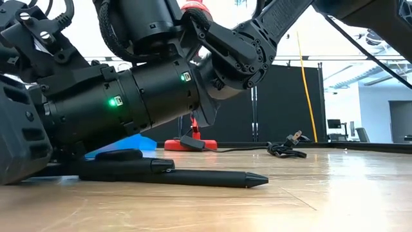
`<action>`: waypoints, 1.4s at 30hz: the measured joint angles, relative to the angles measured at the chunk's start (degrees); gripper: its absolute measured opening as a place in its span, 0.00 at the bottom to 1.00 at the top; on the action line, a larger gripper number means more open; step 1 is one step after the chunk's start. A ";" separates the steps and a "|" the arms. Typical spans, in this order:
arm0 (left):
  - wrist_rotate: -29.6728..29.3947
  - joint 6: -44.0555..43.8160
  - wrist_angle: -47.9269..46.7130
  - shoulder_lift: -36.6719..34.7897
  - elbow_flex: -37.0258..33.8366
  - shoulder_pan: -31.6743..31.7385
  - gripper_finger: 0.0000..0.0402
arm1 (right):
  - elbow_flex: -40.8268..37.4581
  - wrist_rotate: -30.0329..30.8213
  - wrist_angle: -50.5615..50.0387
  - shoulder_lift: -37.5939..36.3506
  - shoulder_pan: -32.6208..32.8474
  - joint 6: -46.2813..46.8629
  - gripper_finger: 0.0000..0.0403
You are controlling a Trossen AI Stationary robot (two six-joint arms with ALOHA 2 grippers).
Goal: Pick & place school supplies into a supply box
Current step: Put the yellow pen into the blue supply box
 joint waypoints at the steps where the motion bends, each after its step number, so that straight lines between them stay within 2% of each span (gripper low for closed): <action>1: 0.00 -0.23 -0.29 0.00 0.00 0.00 0.09 | 0.00 0.22 0.00 0.00 0.04 -0.14 0.15; 12: 0.07 -0.78 -1.11 0.02 0.00 0.00 0.09 | -0.15 0.79 -0.29 -1.18 0.04 -0.82 0.15; 18: 0.13 -1.05 -1.32 0.02 0.00 0.00 0.09 | -0.15 4.81 -1.44 -1.51 0.04 -2.49 0.15; 33: 0.12 -1.01 -1.48 0.02 0.00 0.00 0.09 | -0.11 8.17 -3.10 -3.56 0.73 -8.33 0.15; 36: 0.09 -1.08 -1.49 0.02 0.00 0.00 0.09 | -0.11 5.43 -3.27 -3.54 0.74 -7.11 0.16; 42: 0.09 -1.21 -1.47 0.02 0.00 0.00 0.09 | -0.09 -3.14 -2.90 -3.48 -0.59 -2.47 0.27</action>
